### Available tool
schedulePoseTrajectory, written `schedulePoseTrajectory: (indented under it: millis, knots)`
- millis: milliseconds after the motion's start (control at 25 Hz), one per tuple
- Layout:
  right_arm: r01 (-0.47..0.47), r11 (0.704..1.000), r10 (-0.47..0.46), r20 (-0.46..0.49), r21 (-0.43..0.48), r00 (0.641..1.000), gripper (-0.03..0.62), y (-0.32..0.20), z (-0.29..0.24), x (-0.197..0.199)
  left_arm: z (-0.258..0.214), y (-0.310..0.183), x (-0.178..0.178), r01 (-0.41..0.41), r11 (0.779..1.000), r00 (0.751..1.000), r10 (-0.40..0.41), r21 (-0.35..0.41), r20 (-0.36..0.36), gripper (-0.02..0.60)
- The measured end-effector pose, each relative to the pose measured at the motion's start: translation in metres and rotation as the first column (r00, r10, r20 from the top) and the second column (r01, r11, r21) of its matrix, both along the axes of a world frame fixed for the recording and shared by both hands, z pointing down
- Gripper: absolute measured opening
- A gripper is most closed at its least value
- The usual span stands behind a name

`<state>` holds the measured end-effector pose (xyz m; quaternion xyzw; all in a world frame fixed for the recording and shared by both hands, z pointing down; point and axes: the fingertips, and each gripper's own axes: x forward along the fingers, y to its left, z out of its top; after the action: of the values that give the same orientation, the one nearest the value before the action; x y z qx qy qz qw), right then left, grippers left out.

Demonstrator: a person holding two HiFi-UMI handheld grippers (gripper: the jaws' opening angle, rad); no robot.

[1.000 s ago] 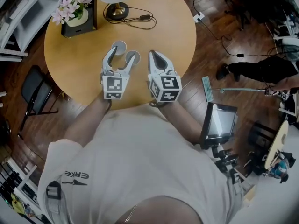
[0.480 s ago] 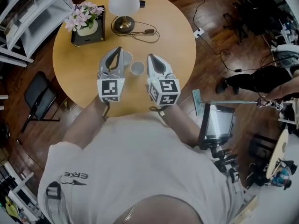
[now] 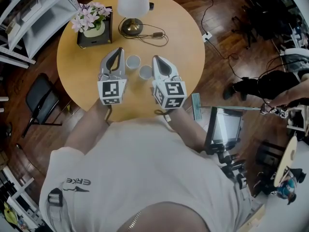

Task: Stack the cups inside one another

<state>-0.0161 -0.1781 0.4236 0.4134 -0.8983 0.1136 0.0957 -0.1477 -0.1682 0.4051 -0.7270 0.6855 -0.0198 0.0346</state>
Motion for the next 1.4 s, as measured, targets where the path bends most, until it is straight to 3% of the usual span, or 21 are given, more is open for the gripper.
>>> schedulePoseTrajectory:
  millis: [400,840,1120,1200,1400]
  knots:
    - [-0.017,0.998,0.014,-0.048,-0.068,0.999,0.014,-0.004,0.028,-0.005,0.073,-0.002,-0.010,-0.004,0.986,1.000,0.008,-0.164,0.020,0.002]
    - [-0.078,0.982,0.062,-0.098,-0.171,0.993,0.014,-0.017,0.075,0.003,0.163,-0.003,0.003,-0.071,0.937,0.996,0.087,-0.342,0.031,0.002]
    - [-0.100,0.971,0.077,-0.115,-0.217,0.990,0.014,-0.022,0.091,0.009,0.193,0.012,0.015,-0.132,0.906,0.988,0.152,-0.401,0.019,0.004]
    - [-0.102,0.970,0.078,-0.117,-0.220,0.990,0.014,-0.024,0.093,0.009,0.200,0.015,0.020,-0.161,0.894,0.983,0.181,-0.418,0.010,0.039]
    - [-0.106,0.968,0.079,-0.124,-0.226,0.989,0.014,-0.025,0.097,0.011,0.228,0.020,0.035,-0.224,0.845,0.959,0.279,-0.486,0.043,0.254]
